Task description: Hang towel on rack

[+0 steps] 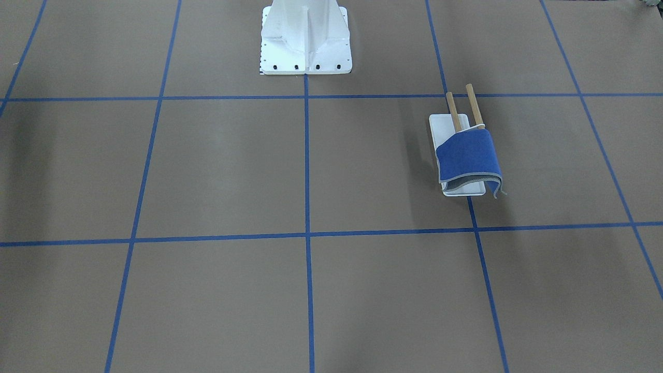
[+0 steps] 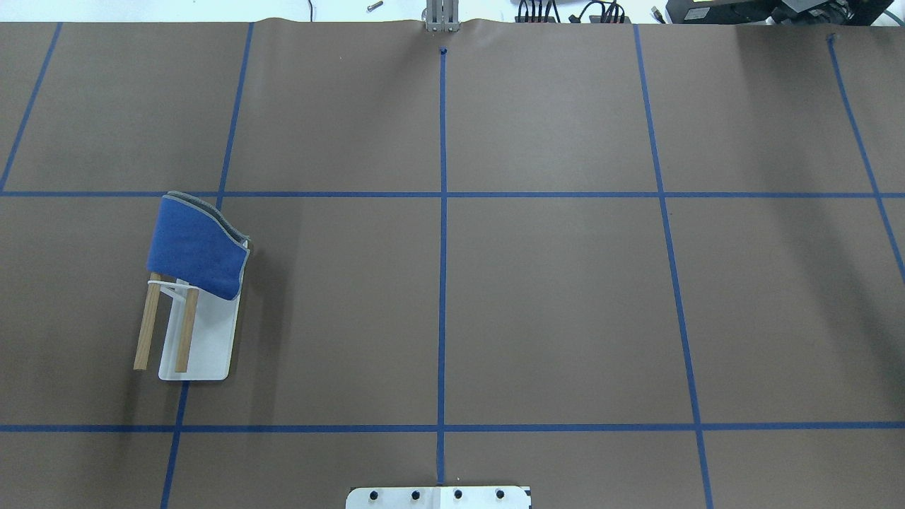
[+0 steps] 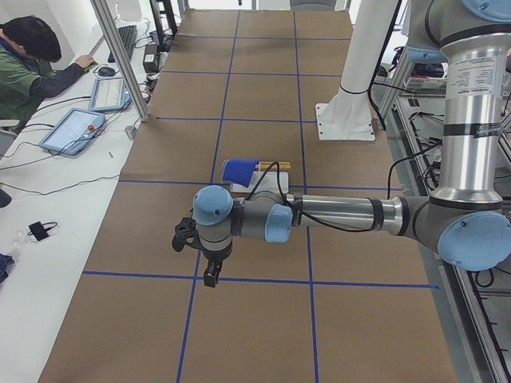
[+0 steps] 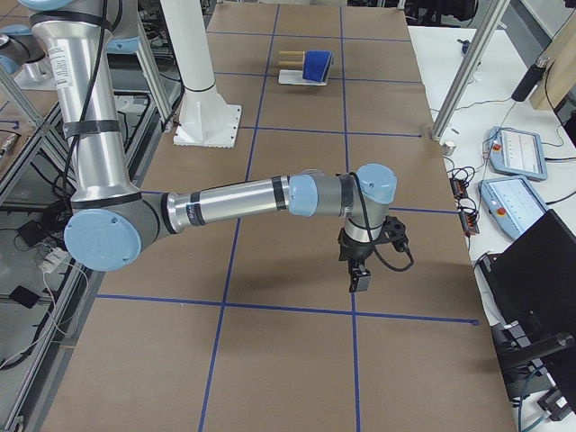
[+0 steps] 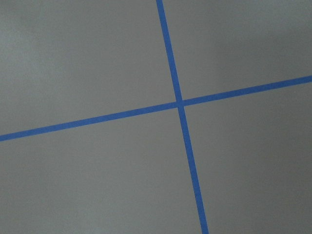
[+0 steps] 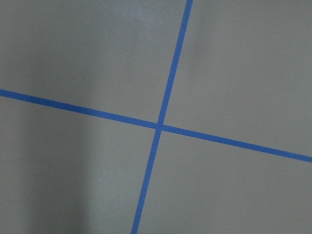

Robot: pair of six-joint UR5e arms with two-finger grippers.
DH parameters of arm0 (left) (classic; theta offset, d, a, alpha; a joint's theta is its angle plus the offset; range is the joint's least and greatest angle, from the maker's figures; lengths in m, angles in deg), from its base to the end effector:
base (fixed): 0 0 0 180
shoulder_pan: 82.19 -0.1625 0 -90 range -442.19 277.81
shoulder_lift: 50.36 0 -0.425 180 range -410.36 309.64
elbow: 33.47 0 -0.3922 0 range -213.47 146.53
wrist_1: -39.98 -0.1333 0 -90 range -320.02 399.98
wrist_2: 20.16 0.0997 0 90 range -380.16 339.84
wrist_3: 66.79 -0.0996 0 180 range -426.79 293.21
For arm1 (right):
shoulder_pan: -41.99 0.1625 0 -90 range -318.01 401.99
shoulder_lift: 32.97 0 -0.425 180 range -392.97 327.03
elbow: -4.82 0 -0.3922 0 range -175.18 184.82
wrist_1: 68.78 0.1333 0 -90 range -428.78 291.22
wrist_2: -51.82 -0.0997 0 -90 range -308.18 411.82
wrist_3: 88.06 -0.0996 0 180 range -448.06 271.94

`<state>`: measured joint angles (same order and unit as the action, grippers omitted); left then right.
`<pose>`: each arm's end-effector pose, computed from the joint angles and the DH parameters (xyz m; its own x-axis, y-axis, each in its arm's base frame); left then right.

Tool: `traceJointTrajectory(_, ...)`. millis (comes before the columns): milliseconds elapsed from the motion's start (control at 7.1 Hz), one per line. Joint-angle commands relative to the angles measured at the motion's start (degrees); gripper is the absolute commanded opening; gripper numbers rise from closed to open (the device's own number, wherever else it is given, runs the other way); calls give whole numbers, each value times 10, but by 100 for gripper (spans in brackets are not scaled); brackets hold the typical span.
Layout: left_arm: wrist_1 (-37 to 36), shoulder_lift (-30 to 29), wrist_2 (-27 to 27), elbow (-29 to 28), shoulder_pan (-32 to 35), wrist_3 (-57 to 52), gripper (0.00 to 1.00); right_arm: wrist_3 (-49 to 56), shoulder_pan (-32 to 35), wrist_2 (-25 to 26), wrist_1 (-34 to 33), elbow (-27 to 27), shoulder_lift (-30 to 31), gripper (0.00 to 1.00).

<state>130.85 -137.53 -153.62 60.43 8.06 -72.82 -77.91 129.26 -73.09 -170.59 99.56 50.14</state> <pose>-0.0669 -0.4730 0.6485 0.7224 0.1250 -0.6801 -0.0719 0.9918 0.1059 0.0508 -0.5376 0.5874 0.7980 -0.2127 0.5639 0.1912 0.9767 0.0978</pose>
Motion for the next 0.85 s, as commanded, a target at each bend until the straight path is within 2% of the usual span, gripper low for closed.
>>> traceJointTrajectory(0,4,16,-3,16,1,9,99,7,11,4,3,2,48,100)
traceJointTrajectory(705,6,47,-4,45,0,8,99,4,19,1,6,20,58,100)
